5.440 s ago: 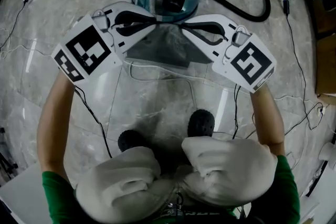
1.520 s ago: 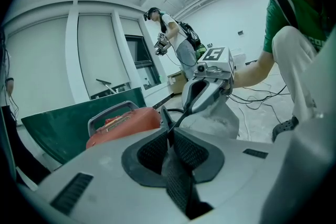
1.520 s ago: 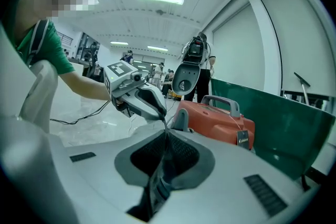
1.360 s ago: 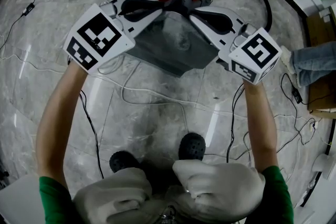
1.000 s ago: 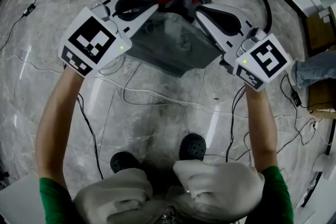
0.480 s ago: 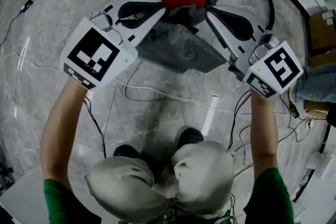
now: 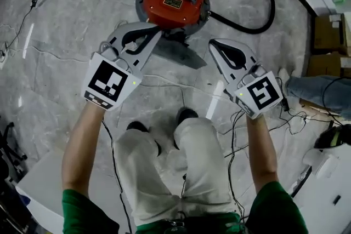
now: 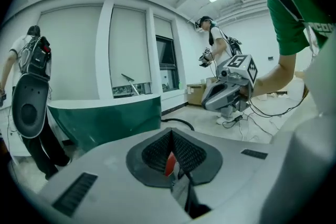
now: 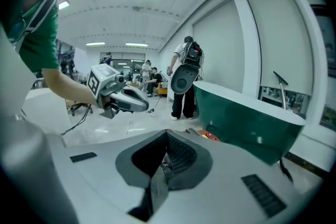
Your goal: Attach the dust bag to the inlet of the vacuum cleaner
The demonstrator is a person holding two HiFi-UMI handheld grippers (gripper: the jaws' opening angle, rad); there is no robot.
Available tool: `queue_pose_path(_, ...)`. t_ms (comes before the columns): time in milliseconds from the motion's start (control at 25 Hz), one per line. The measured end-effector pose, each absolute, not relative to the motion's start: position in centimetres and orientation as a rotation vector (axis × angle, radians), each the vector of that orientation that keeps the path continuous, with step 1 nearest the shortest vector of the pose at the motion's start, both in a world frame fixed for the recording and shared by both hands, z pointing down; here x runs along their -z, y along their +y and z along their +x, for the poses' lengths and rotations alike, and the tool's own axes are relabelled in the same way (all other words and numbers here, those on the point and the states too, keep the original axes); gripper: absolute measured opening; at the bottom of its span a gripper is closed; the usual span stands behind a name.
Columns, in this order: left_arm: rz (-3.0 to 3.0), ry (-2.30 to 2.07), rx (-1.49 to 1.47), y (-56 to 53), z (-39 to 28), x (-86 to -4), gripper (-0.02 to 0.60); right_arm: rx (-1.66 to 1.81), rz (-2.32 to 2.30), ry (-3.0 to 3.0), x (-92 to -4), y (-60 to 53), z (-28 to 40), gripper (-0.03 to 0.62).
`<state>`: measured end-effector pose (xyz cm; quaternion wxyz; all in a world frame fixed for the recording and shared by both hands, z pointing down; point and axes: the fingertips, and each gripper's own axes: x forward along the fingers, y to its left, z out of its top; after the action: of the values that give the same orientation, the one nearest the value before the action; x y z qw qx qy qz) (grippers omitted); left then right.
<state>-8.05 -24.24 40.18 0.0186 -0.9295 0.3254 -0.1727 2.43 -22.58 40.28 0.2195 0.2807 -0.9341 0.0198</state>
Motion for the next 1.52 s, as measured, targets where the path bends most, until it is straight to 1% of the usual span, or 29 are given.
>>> queue_pose_path(200, -2.935, 1.117, 0.566, -21.4, -9.5, -31.5, 0.002, -0.164, 0.833, -2.557, -31.8, -20.4, 3.0, 0.008)
queue_pose_path(440, -2.957, 1.261, 0.556, -17.5, -10.4, -19.5, 0.002, -0.384, 0.919, -2.554, -20.4, -17.4, 2.3, 0.008)
queue_pose_path(640, -3.037, 1.324, 0.468, -13.0, -10.0, -9.3, 0.002, -0.431, 0.994, -2.554, -10.1, -13.6, 0.8, 0.008)
queue_pose_path(880, -3.049, 1.297, 0.422, -9.8, -10.9, 0.3, 0.002, -0.373, 1.076, -2.578, 0.6, -11.2, -0.7, 0.008)
queue_pose_path(1240, -3.047, 1.391, 0.341, -2.1, -12.3, 4.9, 0.002, -0.443, 1.092, -2.615, 5.0, -2.4, 0.0, 0.008)
queue_pose_path(1440, -3.004, 1.497, 0.282, 2.4, -9.5, 7.3, 0.002, -0.497, 0.993, -2.709, 6.8, 1.4, 2.5, 0.008)
queue_pose_path(1520, -2.989, 1.546, 0.256, 4.0, -8.1, 7.8, 0.002, -0.465, 0.931, -2.717, 7.2, 2.6, 3.3, 0.008)
